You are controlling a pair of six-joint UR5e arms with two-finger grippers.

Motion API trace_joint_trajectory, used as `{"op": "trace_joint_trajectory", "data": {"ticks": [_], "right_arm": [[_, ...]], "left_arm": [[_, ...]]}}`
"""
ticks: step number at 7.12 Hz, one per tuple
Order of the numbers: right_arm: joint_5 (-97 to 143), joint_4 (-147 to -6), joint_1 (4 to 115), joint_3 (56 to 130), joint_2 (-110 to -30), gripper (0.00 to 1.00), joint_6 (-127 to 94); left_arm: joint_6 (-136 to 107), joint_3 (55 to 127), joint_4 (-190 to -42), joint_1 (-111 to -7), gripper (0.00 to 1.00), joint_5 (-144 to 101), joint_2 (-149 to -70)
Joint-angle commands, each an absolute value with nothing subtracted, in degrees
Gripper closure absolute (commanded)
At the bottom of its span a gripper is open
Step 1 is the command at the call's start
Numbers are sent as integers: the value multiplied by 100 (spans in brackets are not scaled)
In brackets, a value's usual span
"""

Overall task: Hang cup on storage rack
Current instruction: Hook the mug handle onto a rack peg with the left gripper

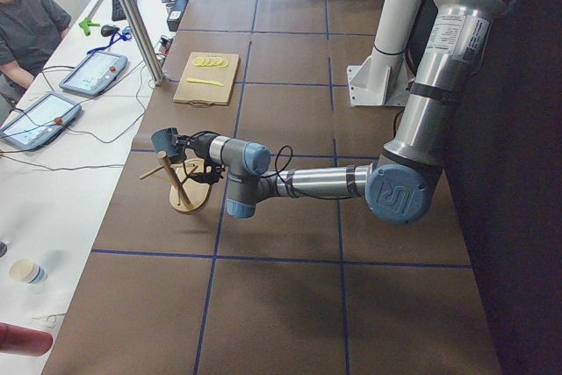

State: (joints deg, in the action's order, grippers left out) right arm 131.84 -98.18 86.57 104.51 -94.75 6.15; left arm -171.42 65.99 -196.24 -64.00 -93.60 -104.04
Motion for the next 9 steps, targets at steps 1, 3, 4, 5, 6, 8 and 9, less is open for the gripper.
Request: {"op": "trace_joint_trajectory", "data": {"ticks": [1, 3, 4, 5, 6, 8, 9], "right_arm": [[13184, -9817, 8657, 10450, -9475, 0, 624], [13184, -9817, 8657, 10441, -9475, 0, 615], [13184, -9826, 8657, 10441, -9475, 0, 615], [13184, -9826, 8657, 10441, -9475, 0, 615], [13184, -9817, 8657, 10441, -9475, 0, 615], [13184, -9817, 8657, 10459, -9475, 0, 624], [13175, -9817, 8657, 10459, -9475, 0, 624]], "left_arm": [[-17121, 6548, -19661, -6390, 78, -9360, -10380], [-17095, 6548, -19661, -6372, 0, -9360, -10380], [-17095, 6574, -19670, -6381, 0, -9369, -10380], [-17086, 6609, -19731, -6407, 0, -9421, -10380], [-17086, 6627, -20010, -6486, 0, -9500, -10275], [-17060, 7273, -20285, -6539, 0, -9606, -9593], [-17051, 7799, -20311, -6643, 0, -9615, -9136]]}}
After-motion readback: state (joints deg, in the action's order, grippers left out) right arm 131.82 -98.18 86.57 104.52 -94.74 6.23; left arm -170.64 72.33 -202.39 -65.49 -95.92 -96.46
